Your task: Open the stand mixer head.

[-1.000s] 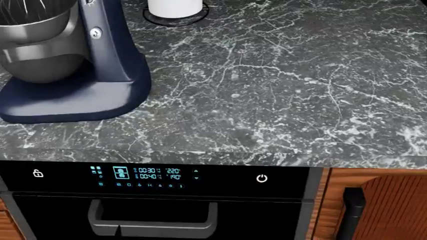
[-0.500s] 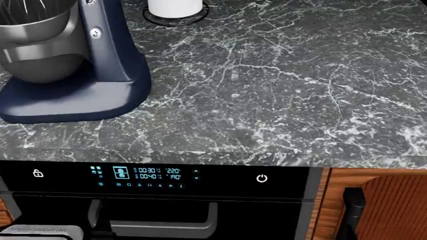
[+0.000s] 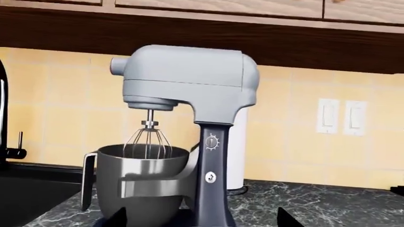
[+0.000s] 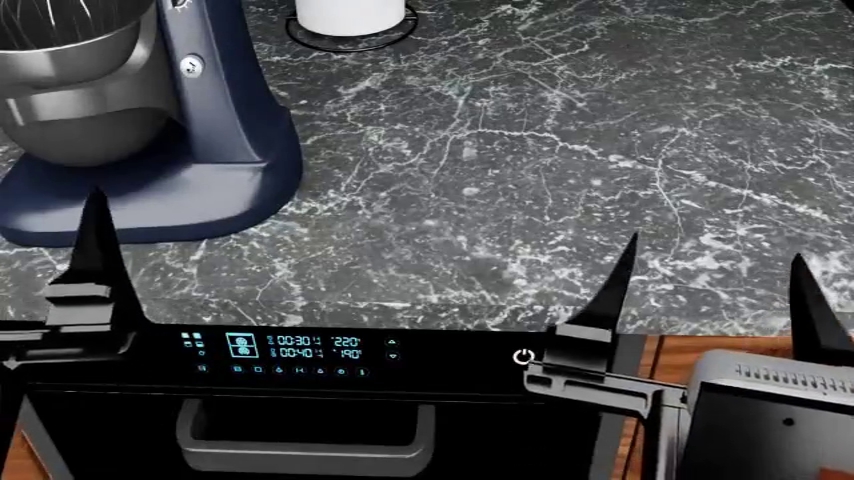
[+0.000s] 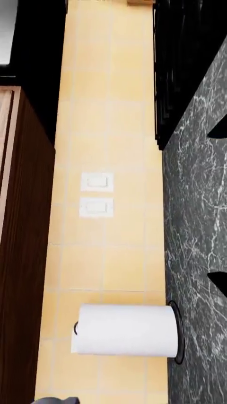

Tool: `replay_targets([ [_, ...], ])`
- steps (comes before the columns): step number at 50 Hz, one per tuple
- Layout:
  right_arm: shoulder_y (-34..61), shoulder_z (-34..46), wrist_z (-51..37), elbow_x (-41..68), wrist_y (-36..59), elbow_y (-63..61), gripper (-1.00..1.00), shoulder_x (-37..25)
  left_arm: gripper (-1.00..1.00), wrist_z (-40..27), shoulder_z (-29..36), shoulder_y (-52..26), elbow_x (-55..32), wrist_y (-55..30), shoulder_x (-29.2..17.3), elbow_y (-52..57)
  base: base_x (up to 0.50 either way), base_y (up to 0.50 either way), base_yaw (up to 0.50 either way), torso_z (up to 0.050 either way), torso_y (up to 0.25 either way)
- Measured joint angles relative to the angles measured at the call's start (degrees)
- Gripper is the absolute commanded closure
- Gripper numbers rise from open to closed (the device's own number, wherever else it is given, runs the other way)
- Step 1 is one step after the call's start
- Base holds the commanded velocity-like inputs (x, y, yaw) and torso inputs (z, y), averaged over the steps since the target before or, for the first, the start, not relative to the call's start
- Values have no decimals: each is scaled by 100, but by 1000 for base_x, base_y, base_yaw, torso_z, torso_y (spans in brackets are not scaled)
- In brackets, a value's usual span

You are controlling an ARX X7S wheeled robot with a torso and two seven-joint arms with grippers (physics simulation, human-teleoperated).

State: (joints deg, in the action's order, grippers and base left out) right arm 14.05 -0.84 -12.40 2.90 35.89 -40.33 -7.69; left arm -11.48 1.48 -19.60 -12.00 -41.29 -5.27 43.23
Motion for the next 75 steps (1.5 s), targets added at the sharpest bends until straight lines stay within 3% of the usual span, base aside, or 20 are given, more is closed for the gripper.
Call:
replay_targets([
  [16, 114, 67, -103, 36, 71, -119, -100, -98, -100, -180, -2, -129, -191, -219, -93, 278, 0, 0, 0, 0, 0],
  [64, 136, 232, -367, 109, 45, -80, -100, -299, -100, -531, 104, -90, -514, -83, -339, 279, 0, 497, 0, 0, 0],
  [75, 164, 266, -372, 197, 115, -113, -100, -328, -100, -600, 121, -96, -572, -77, -385, 285, 0, 30, 0, 0, 0],
])
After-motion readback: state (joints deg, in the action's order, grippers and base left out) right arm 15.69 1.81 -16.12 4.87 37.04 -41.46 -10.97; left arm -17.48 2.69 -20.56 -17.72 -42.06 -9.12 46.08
